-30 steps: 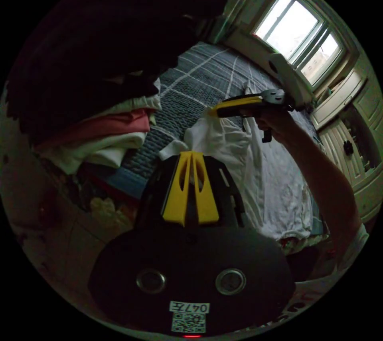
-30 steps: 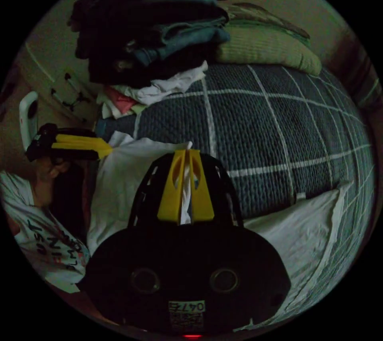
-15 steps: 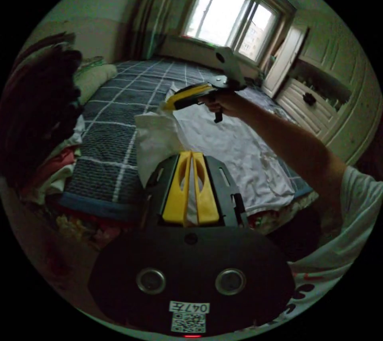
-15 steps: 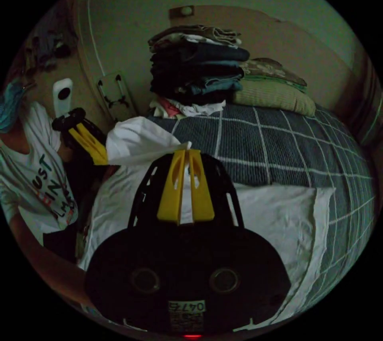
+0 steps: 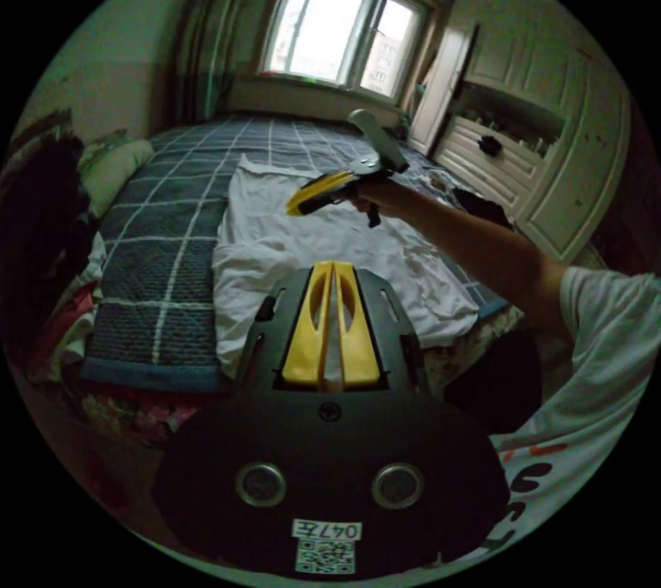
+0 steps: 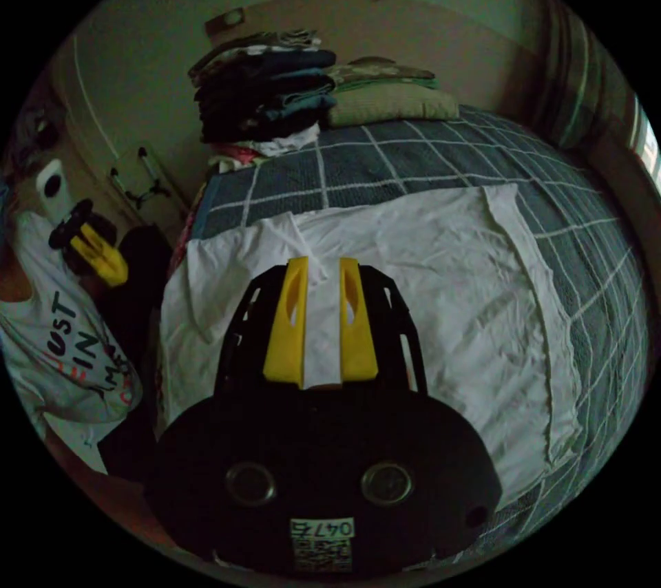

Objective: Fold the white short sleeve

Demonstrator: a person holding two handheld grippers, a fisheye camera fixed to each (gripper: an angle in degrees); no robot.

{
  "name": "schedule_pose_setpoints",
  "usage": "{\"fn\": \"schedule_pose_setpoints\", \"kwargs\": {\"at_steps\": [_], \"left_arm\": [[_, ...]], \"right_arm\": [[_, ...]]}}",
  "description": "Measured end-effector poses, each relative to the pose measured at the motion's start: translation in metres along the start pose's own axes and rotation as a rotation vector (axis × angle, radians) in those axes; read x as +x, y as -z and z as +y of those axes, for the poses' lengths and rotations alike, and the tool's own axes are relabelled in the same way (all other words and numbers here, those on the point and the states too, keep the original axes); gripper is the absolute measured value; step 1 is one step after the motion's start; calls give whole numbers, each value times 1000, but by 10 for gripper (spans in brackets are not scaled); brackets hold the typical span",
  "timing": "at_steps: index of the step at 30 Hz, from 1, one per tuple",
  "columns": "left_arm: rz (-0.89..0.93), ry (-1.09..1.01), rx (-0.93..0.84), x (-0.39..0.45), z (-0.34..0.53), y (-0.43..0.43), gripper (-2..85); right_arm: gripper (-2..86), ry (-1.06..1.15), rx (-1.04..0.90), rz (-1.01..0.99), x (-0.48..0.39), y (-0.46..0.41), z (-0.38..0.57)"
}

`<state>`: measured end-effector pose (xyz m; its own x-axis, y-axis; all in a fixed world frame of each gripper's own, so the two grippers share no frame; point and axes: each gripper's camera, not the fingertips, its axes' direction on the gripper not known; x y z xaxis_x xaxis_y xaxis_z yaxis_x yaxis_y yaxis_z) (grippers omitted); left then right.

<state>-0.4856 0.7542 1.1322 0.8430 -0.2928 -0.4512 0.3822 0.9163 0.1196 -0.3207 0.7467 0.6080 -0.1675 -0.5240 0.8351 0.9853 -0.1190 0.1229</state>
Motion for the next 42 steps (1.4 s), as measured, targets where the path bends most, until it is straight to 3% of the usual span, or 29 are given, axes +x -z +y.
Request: {"fn": "schedule_pose_setpoints", "kwargs": {"at_steps": [3, 7, 9, 13, 17, 23, 25, 31, 35, 40, 42], "left_arm": [[47, 81, -97, -29, 2, -31, -9], [-131, 126, -284, -38, 10, -69, -10], [-133, 96, -377, -36, 16, -84, -10], [-143, 26, -369, -28, 19, -80, -10], [-236, -40, -197, -19, 15, -49, -10], [-157, 68, -389, -51, 23, -90, -9], [-132, 75, -378, -55, 23, -89, -9], [-267, 27, -272, -44, 19, -65, -8], [-245, 83, -383, -57, 23, -90, -8], [-362, 54, -235, -49, 16, -63, -8], [-361, 86, -268, -59, 15, -66, -8]], "right_arm": [[19, 63, -72, -10, -32, -17, -13], [11, 138, -187, 66, -67, -44, -17], [10, 149, -285, 135, -71, -57, -4], [10, 28, -125, 65, -82, -13, 18], [9, 44, 60, 75, -135, 46, 38], [3, 106, -49, 111, -238, 31, 92], [3, 87, -165, 130, -250, 10, 108], [-3, 112, 28, 217, -312, 63, 131], [-3, 123, -140, 194, -333, 29, 149], [-5, 74, 63, 267, -365, 73, 177], [-5, 88, -69, 229, -365, 54, 183]]}}
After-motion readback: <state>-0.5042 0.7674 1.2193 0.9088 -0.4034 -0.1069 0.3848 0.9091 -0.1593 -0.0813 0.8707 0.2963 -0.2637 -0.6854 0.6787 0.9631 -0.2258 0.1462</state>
